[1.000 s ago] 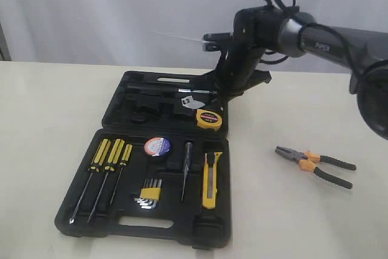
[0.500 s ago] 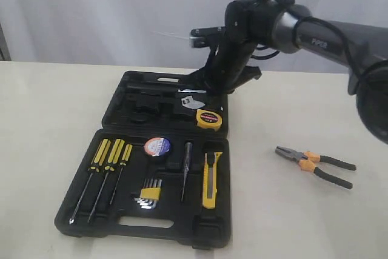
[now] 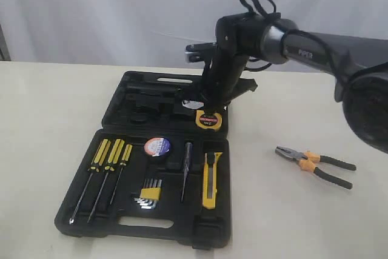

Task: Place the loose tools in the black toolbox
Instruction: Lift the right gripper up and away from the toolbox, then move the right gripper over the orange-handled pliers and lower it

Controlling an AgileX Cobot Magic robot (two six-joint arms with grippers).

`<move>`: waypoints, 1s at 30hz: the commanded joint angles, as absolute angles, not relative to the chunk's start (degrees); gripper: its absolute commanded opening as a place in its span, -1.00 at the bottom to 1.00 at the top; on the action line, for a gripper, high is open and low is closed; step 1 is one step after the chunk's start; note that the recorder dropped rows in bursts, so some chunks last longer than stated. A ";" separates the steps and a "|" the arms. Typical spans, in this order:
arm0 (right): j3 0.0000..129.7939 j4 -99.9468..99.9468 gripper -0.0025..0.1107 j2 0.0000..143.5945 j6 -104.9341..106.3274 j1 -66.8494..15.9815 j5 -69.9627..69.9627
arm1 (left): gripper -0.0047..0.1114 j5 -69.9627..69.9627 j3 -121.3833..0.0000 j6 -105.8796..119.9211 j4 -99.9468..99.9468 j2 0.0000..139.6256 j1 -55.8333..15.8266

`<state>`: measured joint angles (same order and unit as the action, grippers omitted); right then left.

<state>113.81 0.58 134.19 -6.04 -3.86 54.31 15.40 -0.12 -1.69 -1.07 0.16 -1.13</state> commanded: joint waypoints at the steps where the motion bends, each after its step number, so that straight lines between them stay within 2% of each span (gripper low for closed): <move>1: 113.89 0.00 -0.96 129.00 -4.66 -3.52 54.55 | -0.92 15.39 0.00 -1.66 -1.21 0.00 -1.25; 9: 113.89 -5.42 -0.96 122.53 -5.08 -2.85 62.07 | -0.92 15.39 0.00 -1.66 -1.21 0.00 -1.25; 16: 113.89 -2.71 -0.96 115.27 -4.44 2.91 69.96 | -0.92 15.39 0.00 -1.66 -1.21 0.00 -1.25; 23: 113.46 -3.19 -0.96 103.85 -3.95 8.14 69.96 | -0.92 15.39 0.00 -1.66 -1.21 0.00 -1.25; 26: 108.97 -4.17 -0.96 98.75 -3.95 10.43 69.96 | -0.92 15.39 0.00 -1.66 -1.21 0.00 -1.25; 30: 96.44 -7.26 -0.96 92.48 -3.95 13.51 68.79 | -0.92 15.39 0.00 -1.66 -1.21 0.00 -1.25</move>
